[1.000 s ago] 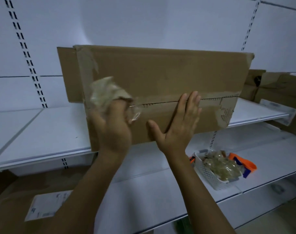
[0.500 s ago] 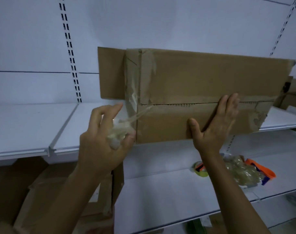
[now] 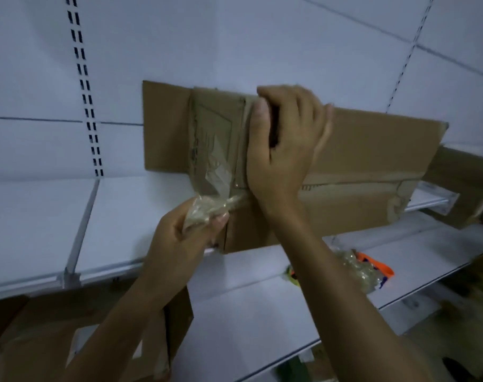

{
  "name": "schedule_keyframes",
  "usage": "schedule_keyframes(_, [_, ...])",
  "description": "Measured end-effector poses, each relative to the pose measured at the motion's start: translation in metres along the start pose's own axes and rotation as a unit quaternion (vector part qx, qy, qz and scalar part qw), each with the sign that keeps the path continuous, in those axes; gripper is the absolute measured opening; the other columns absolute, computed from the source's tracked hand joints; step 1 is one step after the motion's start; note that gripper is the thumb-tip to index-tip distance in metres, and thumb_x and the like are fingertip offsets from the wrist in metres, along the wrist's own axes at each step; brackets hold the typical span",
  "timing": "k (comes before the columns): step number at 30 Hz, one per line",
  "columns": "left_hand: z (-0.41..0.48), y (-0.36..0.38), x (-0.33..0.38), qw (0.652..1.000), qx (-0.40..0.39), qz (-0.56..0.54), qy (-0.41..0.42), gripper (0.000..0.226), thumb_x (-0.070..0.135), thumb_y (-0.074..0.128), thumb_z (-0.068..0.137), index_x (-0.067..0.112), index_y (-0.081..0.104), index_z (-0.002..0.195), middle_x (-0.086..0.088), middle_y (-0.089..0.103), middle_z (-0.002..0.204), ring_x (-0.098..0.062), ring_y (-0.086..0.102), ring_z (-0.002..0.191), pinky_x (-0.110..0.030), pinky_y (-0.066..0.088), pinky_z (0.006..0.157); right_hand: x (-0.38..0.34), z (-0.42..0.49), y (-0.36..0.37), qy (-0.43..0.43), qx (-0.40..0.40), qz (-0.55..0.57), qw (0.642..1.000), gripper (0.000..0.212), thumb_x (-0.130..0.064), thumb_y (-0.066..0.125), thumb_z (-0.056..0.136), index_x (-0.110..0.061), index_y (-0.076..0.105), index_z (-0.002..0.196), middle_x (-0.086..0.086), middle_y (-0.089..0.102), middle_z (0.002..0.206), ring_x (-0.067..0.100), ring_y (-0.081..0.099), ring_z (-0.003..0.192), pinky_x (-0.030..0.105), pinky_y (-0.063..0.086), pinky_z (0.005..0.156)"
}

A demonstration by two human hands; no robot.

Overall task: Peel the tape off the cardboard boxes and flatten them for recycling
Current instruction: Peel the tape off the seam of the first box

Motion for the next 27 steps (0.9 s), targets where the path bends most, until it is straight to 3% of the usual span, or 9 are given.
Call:
schedule_keyframes(6, [0.007, -0.040, 0.001, 0.995, 0.033, -0.093, -0.023, 0.034, 0.014, 0.055, 0.090, 0.025, 0.065, 0.059, 0.008, 0.050, 0.049, -0.003, 0.043, 0.047, -0.011, 0.035, 0.043, -0.001, 0.001, -0.002, 0.015, -0.003, 0.005, 1.000, 0.026, -0.031, 0.045, 0.092, -0.018, 0.067, 0.094, -0.005, 0.064, 0.099, 0.016, 0.053, 0.111, 0.050, 0.016, 0.114])
schedule_keyframes(9, [0.021, -0.114, -0.010, 0.952, 0.122, -0.280, -0.030, 0.012, 0.029, 0.060, 0.089, 0.018, 0.062, 0.084, 0.012, 0.053, 0.066, -0.001, 0.048, 0.060, -0.017, 0.045, 0.070, 0.000, 0.001, -0.007, 0.012, 0.002, 0.014, 1.000, 0.026, -0.029, 0.044, 0.092, -0.016, 0.066, 0.092, -0.004, 0.064, 0.096, 0.017, 0.055, 0.107, 0.053, 0.019, 0.112])
schedule_keyframes(12, [0.021, -0.171, -0.047, 0.945, 0.123, -0.293, -0.079, 0.065, 0.054, 0.074, 0.072, 0.014, 0.060, 0.121, 0.017, 0.058, 0.089, 0.002, 0.054, 0.082, -0.025, 0.043, 0.091, -0.001, 0.002, -0.009, 0.009, 0.010, 0.010, 1.000, 0.028, -0.027, 0.041, 0.093, -0.013, 0.065, 0.092, -0.002, 0.064, 0.095, 0.020, 0.056, 0.104, 0.057, 0.025, 0.106])
schedule_keyframes(14, [0.023, -0.168, -0.022, 0.947, 0.148, -0.280, -0.059, 0.021, 0.044, 0.069, 0.080, 0.027, 0.071, 0.093, 0.018, 0.062, 0.085, 0.004, 0.058, 0.079, -0.017, 0.048, 0.088, -0.001, 0.000, -0.008, 0.001, 0.017, 0.005, 1.000, 0.029, -0.026, 0.040, 0.094, -0.011, 0.065, 0.094, 0.000, 0.064, 0.096, 0.021, 0.056, 0.104, 0.060, 0.030, 0.101])
schedule_keyframes(16, [0.020, -0.143, -0.007, 0.969, 0.099, -0.226, -0.011, 0.019, 0.030, 0.058, 0.087, 0.027, 0.072, 0.075, 0.012, 0.064, 0.085, -0.002, 0.063, 0.080, -0.023, 0.052, 0.089, -0.001, -0.002, -0.008, -0.020, 0.027, 0.000, 0.999, 0.029, -0.025, 0.040, 0.095, -0.009, 0.065, 0.095, 0.002, 0.064, 0.097, 0.024, 0.056, 0.104, 0.062, 0.033, 0.096])
schedule_keyframes(19, [0.012, -0.094, -0.006, 0.988, 0.049, -0.139, -0.057, 0.019, 0.022, 0.052, 0.087, 0.026, 0.065, 0.101, 0.007, 0.073, 0.090, -0.007, 0.069, 0.083, -0.023, 0.054, 0.077, 0.001, -0.002, -0.008, -0.030, 0.036, -0.014, 0.999, 0.031, -0.024, 0.040, 0.096, -0.006, 0.065, 0.097, 0.004, 0.064, 0.100, 0.028, 0.057, 0.107, 0.063, 0.035, 0.095])
schedule_keyframes(22, [0.007, -0.061, -0.010, 0.989, -0.017, -0.129, -0.067, 0.030, 0.004, 0.049, 0.092, 0.030, 0.048, 0.106, 0.009, 0.072, 0.070, -0.002, 0.065, 0.059, -0.013, 0.050, 0.052, 0.002, -0.005, -0.008, -0.024, 0.039, -0.024, 0.999, 0.032, -0.023, 0.039, 0.096, -0.006, 0.065, 0.102, 0.006, 0.065, 0.106, 0.029, 0.054, 0.114, 0.061, 0.033, 0.099])
schedule_keyframes(25, [-0.018, -0.041, -0.006, 0.986, -0.070, -0.139, -0.056, 0.035, 0.006, 0.069, 0.080, 0.027, 0.053, 0.104, 0.008, 0.066, 0.067, -0.002, 0.062, 0.063, -0.013, 0.051, 0.061, 0.004, -0.009, -0.003, 0.005, 0.007, -0.049, 0.999, 0.034, -0.020, 0.039, 0.098, -0.004, 0.061, 0.119, 0.013, 0.058, 0.128, 0.033, 0.041, 0.133, 0.059, 0.027, 0.108])
schedule_keyframes(27, [-0.028, -0.030, -0.014, 0.985, -0.096, -0.117, -0.085, 0.030, 0.007, 0.070, 0.078, 0.025, 0.057, 0.098, 0.014, 0.064, 0.065, 0.003, 0.060, 0.064, -0.011, 0.048, 0.064, 0.000, -0.013, -0.004, 0.044, -0.045, -0.043, 0.997, 0.041, -0.021, 0.039, 0.100, -0.004, 0.048, 0.136, 0.018, 0.039, 0.148, 0.035, 0.022, 0.144, 0.057, 0.018, 0.115])
Point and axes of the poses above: each hand's wrist, its own z-axis towards the middle knuckle, its own y-axis out of the palm, x = y × z, the point moved 6 cm from there along z, towards the middle knuckle
